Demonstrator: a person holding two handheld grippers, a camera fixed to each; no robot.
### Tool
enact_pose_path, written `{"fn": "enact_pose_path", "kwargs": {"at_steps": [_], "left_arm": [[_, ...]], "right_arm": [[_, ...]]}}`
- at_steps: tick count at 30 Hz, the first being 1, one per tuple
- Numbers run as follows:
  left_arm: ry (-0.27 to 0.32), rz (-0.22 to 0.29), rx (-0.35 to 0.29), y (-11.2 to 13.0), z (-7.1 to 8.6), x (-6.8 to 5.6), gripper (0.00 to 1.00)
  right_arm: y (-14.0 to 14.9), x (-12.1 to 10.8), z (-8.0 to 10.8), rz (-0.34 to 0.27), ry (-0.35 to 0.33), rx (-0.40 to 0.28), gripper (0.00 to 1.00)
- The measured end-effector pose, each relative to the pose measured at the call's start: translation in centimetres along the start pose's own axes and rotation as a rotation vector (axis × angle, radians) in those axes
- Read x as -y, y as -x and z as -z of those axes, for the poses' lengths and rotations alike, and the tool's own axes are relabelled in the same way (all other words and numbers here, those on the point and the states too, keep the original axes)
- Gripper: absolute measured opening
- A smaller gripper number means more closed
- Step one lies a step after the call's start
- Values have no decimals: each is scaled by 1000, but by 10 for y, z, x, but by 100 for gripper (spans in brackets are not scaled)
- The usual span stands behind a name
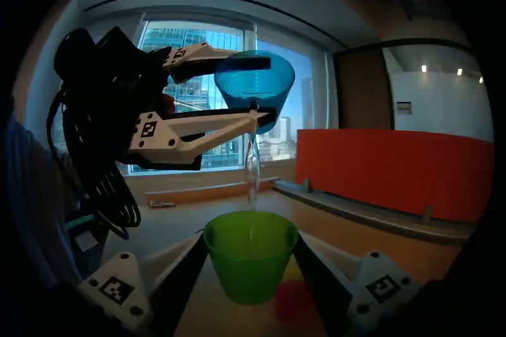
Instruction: Pour water
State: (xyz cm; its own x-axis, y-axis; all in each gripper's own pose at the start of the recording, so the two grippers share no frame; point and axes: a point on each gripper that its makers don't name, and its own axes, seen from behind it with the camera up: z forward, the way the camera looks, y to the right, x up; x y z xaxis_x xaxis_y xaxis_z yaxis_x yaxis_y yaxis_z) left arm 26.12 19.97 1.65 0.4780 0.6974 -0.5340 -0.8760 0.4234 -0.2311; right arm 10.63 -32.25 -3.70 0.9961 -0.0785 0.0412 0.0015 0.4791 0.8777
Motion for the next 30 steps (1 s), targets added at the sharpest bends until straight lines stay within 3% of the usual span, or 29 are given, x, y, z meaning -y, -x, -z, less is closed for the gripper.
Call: {"fn": "enact_pose_path", "kwargs": {"at_steps": [30], "left_arm": [[7, -104, -17, -6, 1, -2, 86]], "right_arm": [[-2, -4, 2, 10, 5, 1, 92]]}}
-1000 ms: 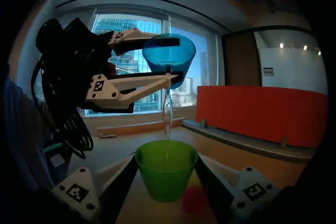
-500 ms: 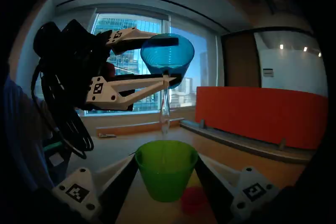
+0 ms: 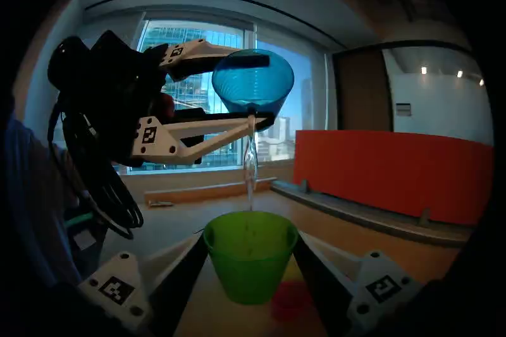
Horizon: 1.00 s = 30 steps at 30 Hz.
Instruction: Pour water
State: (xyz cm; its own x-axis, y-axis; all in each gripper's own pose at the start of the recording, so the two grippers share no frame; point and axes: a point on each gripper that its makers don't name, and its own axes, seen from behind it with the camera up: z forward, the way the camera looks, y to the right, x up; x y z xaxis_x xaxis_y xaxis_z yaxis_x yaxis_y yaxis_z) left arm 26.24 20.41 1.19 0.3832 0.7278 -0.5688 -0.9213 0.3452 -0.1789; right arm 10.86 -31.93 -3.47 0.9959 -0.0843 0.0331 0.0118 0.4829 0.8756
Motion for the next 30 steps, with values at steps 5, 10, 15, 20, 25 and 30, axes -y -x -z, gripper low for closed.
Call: {"fn": "enact_pose_path", "kwargs": {"at_steps": [5, 10, 15, 20, 25, 30], "left_arm": [[-1, -19, -3, -1, 0, 0, 86], [-1, -42, -3, 0, 0, 1, 86], [-1, -69, -6, -2, 0, 1, 86], [-2, -97, -8, -3, -1, 4, 86], [-8, -121, -6, -3, -3, 6, 86], [-6, -146, -8, -6, -4, 6, 86]], "right_arm": [[0, -1, 1, 5, 1, 2, 92], [-1, -1, 1, 8, 1, 1, 91], [-2, 0, 0, 10, -1, 0, 92], [-2, -1, 0, 10, 0, -2, 92], [-1, -2, 2, 8, 1, -4, 91], [-2, -2, 3, 9, 3, -6, 92]]}}
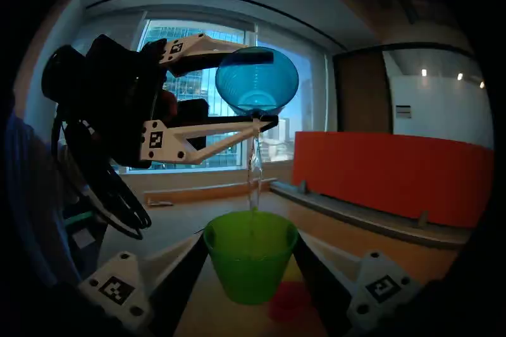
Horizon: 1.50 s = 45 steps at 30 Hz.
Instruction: Pour water
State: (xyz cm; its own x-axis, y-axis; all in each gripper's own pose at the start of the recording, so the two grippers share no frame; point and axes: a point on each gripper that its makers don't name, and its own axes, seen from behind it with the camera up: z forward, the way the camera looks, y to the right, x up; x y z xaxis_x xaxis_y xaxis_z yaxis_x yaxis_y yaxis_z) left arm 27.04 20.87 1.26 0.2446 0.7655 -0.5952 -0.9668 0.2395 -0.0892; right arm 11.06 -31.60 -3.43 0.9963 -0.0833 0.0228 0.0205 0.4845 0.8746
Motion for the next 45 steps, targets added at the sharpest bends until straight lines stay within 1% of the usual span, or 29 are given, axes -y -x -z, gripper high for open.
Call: {"fn": "enact_pose_path", "kwargs": {"at_steps": [9, 21, 27, 36, 41, 45], "left_arm": [[3, -64, -4, -3, -4, -2, 86], [-7, -155, -8, -6, -6, 2, 86], [-5, -203, -6, -7, -5, -1, 86], [-8, -254, -14, -13, -5, -3, 86], [-14, -274, -20, -16, -3, -9, 86], [-18, -277, -20, -17, 0, -14, 86]], "right_arm": [[-1, -1, 1, 0, 0, -4, 91], [-4, -3, 1, 2, 4, -8, 91], [-6, -2, 1, 1, 4, -13, 91], [-5, -4, 1, 0, 9, -14, 92], [-6, -4, 1, 0, 10, -16, 91], [-7, -4, 1, 1, 10, -17, 92]]}}
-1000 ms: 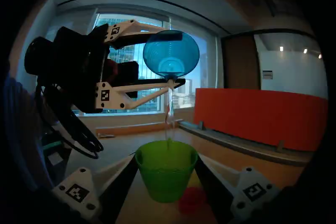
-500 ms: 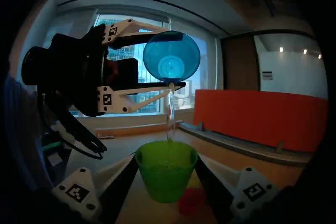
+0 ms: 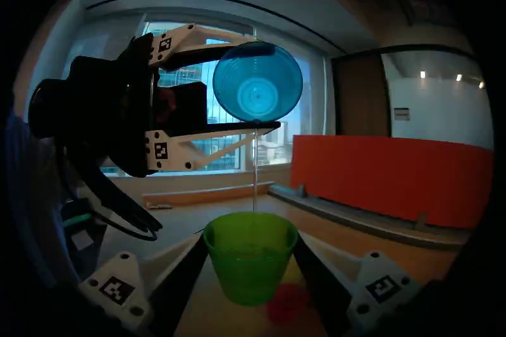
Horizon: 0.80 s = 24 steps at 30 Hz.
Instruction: Pour water
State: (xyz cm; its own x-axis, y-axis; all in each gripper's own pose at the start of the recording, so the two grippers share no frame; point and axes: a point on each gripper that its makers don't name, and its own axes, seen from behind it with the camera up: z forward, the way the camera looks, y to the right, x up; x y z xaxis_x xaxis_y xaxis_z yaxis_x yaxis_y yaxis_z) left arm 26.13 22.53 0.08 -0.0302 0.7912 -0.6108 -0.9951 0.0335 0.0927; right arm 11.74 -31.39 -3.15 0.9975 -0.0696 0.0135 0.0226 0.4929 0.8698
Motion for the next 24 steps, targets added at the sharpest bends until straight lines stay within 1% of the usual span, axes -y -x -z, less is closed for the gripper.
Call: {"fn": "enact_pose_path", "kwargs": {"at_steps": [6, 15, 19, 21, 24], "left_arm": [[-2, -3, -1, -2, 4, -3, 86], [1, 22, -8, 2, -2, 6, 86], [5, 63, -13, 4, -4, 9, 86], [7, 93, -14, 4, -4, 11, 86], [4, 152, -14, 5, -4, 14, 86]], "right_arm": [[1, -1, 0, -1, 2, -1, 91], [0, -1, -1, -1, 4, -1, 91], [-1, -2, -1, 0, 5, -4, 91], [-1, -3, -1, 1, 7, -5, 91], [-2, -4, -1, -1, 10, -10, 91]]}}
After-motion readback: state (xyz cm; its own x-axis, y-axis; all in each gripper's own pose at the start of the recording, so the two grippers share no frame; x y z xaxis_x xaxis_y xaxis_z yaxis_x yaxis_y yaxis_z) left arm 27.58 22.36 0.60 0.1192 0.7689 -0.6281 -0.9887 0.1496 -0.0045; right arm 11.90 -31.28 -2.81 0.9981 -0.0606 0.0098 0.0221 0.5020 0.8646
